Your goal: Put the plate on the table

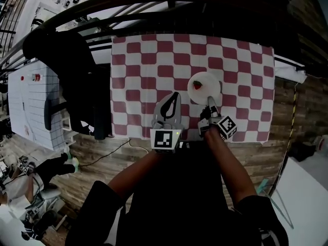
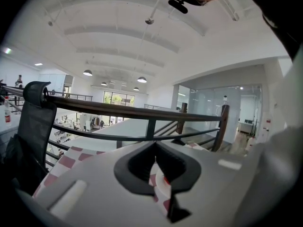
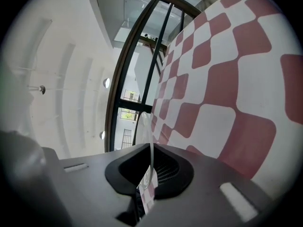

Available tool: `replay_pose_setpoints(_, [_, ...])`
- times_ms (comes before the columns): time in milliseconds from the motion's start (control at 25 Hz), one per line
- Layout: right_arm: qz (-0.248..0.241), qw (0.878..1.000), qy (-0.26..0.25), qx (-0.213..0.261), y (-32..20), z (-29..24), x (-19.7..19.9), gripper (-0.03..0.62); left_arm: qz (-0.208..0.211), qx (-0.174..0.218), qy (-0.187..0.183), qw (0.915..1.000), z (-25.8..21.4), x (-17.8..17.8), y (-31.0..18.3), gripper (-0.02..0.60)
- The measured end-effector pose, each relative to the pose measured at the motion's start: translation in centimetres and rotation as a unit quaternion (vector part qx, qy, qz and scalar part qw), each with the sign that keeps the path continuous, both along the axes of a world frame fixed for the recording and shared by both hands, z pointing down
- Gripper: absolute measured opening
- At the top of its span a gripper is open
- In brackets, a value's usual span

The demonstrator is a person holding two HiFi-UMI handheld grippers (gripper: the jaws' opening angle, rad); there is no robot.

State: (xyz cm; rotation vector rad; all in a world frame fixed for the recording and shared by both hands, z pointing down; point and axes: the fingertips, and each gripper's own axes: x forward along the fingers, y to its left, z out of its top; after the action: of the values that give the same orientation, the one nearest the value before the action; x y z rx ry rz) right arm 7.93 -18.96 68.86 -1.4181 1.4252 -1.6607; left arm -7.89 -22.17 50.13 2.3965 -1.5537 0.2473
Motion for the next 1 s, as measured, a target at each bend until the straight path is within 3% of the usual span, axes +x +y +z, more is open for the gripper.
replay_pose_setpoints(280, [-0.034,0.999,-0.005,-0.009,-1.2,2.9,-0.8,0.009,-0.004,-0.017,-0.020,0.9997,1.2,0.3,-1.0,0.009])
replay_pose_setpoints(1000, [-0.043,0.998,-0.014,-0.041,-1.0,7.1,-2.0,0.011,-0.003,-0.021,-0.034,0.9992,2.3,0.4,-1.1,0.009])
